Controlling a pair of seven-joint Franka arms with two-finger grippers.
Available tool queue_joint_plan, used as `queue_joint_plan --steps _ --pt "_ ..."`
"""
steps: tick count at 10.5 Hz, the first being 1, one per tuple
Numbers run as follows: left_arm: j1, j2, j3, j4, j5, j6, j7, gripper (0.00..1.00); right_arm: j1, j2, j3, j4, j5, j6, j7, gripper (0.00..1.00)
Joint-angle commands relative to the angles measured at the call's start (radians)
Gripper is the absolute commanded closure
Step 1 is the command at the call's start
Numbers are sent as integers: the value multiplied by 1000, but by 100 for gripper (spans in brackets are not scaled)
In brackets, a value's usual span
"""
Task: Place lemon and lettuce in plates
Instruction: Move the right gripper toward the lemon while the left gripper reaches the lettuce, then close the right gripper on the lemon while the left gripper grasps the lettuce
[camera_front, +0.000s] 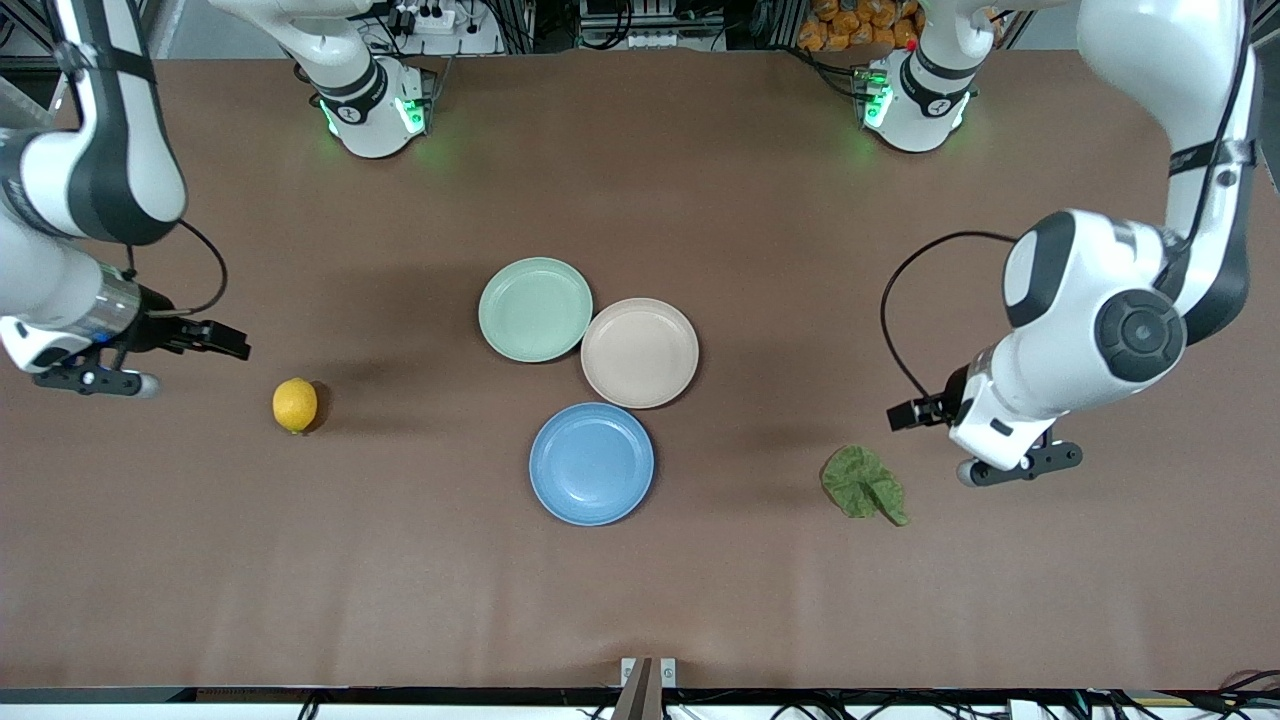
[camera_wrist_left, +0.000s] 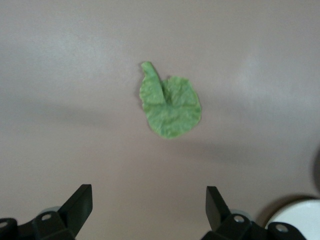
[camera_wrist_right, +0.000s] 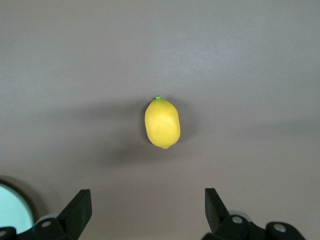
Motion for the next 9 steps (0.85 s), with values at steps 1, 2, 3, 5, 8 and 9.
queue_joint_plan --steps 1,2,3,5,8,9 --pt "-3 77 2 23 27 93 -70 0 -16 24 11 -64 1 105 -45 0" --pt "-5 115 2 23 55 142 -119 0 -16 42 11 -96 1 165 -46 0" --pt "-17 146 3 23 81 164 -162 0 -16 64 11 -113 1 211 -46 0" --pt "-19 201 5 25 113 185 -231 0 -16 107 11 -163 -1 335 -49 0" --pt "-26 250 11 31 114 201 -260 0 -16 177 11 -207 -1 498 -49 0" --pt "-26 262 11 31 112 225 -279 0 -16 193 11 -217 1 527 -48 0"
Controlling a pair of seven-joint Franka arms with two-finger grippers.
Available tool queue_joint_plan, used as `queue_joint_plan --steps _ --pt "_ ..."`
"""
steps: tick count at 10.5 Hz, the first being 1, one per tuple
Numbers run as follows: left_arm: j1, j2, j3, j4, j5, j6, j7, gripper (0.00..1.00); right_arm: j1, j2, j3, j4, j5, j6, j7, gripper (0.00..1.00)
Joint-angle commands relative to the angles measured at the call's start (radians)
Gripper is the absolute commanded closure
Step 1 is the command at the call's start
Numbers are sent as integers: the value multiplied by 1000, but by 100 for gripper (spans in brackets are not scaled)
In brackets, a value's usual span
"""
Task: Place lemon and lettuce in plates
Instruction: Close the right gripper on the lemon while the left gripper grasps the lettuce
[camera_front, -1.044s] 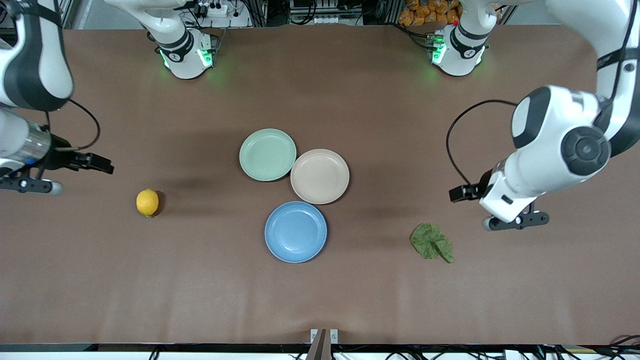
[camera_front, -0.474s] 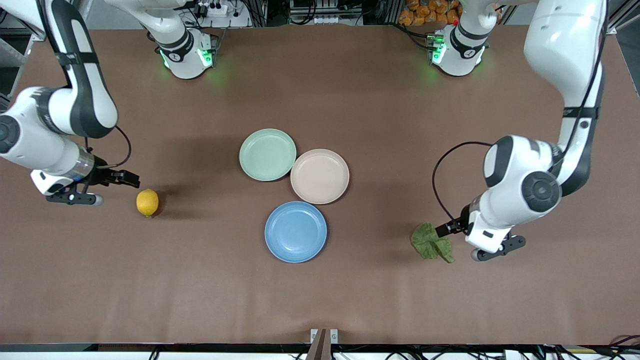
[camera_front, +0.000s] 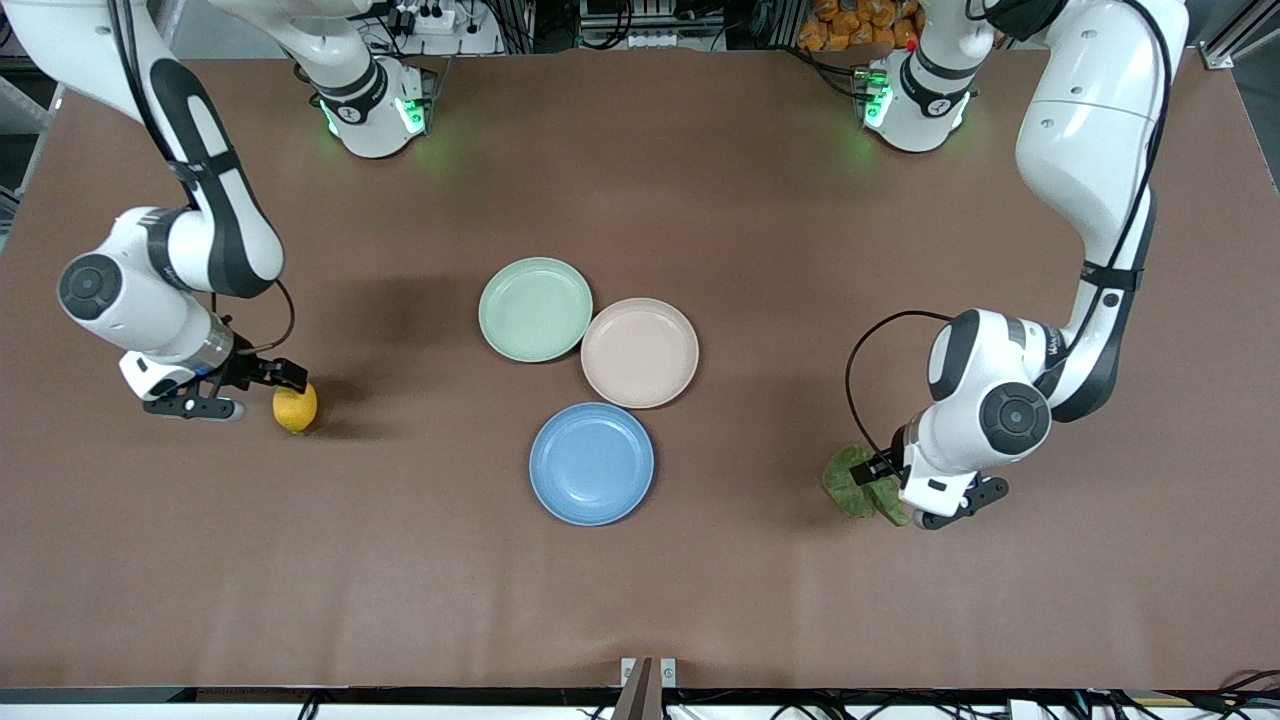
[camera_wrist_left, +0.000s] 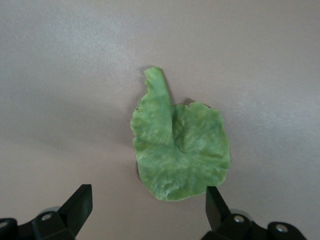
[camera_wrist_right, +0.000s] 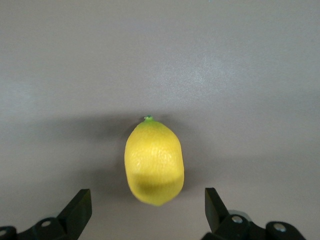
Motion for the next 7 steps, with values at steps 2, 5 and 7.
queue_joint_plan --steps 2,5,7 --pt "-13 42 9 29 27 56 -73 0 -15 50 10 -37 1 123 -12 0" --pt "-13 71 22 29 25 117 -94 0 -10 101 10 -48 1 209 -4 0" --pt "-13 88 22 32 25 151 -108 0 -5 129 10 -46 1 252 -1 0"
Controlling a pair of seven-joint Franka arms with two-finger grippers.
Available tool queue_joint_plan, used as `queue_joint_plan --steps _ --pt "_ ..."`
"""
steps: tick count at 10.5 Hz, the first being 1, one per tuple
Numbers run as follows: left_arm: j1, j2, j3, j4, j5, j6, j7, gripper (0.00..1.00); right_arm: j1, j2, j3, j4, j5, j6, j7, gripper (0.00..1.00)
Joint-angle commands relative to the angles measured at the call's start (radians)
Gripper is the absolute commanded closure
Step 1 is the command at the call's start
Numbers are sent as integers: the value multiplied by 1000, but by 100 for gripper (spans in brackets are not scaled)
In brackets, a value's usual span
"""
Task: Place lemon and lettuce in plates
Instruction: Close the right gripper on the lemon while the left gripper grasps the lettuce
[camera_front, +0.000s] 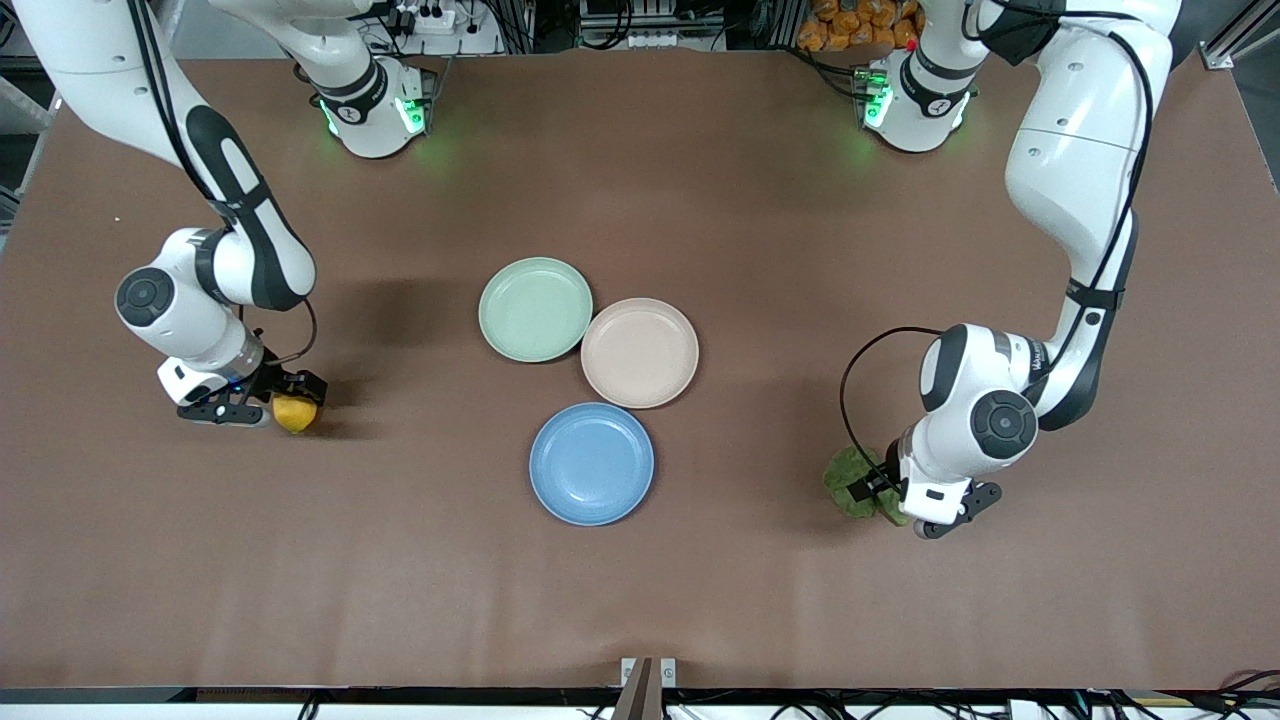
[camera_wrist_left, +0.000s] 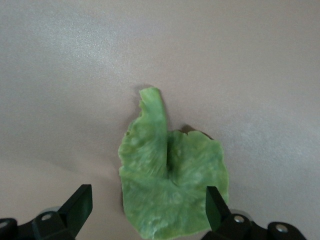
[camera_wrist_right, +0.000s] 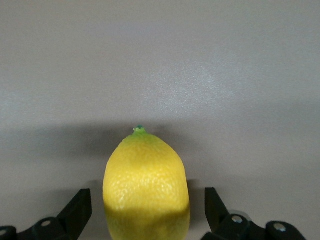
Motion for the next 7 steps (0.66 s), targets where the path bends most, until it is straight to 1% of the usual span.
queue_joint_plan --steps 1,2,3,4,5,6,7 --pt "-13 42 9 31 25 52 -40 0 -6 18 8 -9 1 36 -1 0" --pt "-13 48 11 31 27 64 -40 0 -6 21 8 -9 1 42 -1 4" --pt "-13 53 11 37 27 66 -40 0 -4 30 8 -7 1 48 -1 17" --pt "-13 60 11 42 27 66 -38 0 -1 33 8 -7 -1 48 -3 47" --pt "-22 71 11 52 27 66 -38 0 2 32 8 -7 -1 46 -3 70" --pt "-31 83 17 65 27 66 -37 0 2 32 8 -3 -1 40 -3 87" --pt "-42 91 26 66 27 69 -35 0 2 27 8 2 -1 36 -3 94"
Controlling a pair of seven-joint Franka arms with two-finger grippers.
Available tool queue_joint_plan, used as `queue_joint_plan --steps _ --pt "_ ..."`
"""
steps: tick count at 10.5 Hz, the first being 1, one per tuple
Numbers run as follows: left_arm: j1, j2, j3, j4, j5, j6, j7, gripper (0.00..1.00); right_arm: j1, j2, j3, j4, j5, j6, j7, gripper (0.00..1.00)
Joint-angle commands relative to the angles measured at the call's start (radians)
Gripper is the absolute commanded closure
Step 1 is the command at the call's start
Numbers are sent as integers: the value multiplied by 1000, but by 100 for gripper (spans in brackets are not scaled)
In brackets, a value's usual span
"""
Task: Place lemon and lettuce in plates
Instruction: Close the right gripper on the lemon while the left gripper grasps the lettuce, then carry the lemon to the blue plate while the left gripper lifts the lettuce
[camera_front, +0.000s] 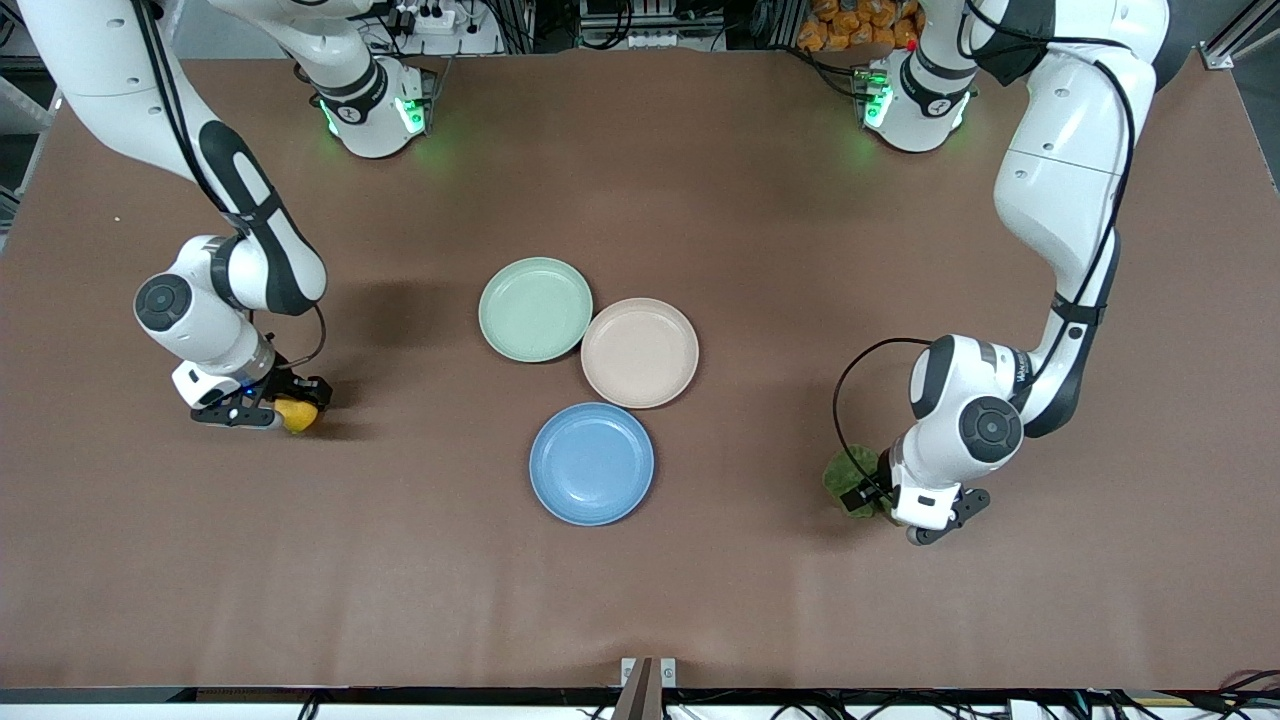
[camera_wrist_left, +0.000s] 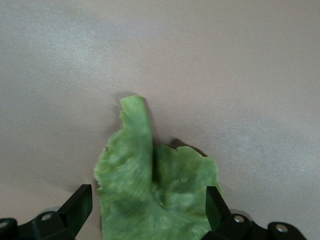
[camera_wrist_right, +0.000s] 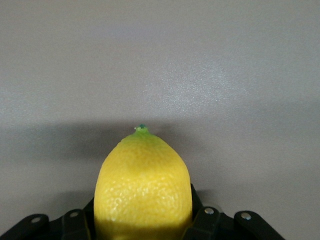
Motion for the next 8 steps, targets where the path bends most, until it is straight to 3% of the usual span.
queue_joint_plan --steps 1,2,3,4,5,8 --pt "-31 38 23 42 27 8 -25 0 1 -13 6 5 -1 3 0 95" --pt "-31 40 27 42 27 25 -16 0 3 -27 9 17 1 -33 2 97" --pt "-30 41 27 41 27 30 -14 25 9 -42 15 49 1 -114 23 97" --pt "-27 40 27 41 27 30 -10 73 20 -60 36 89 1 -200 73 97" --pt "-25 35 27 39 27 28 1 100 24 -65 72 131 1 -261 142 97" --pt "-24 20 27 36 34 25 9 100 41 -53 188 274 -3 -371 378 97"
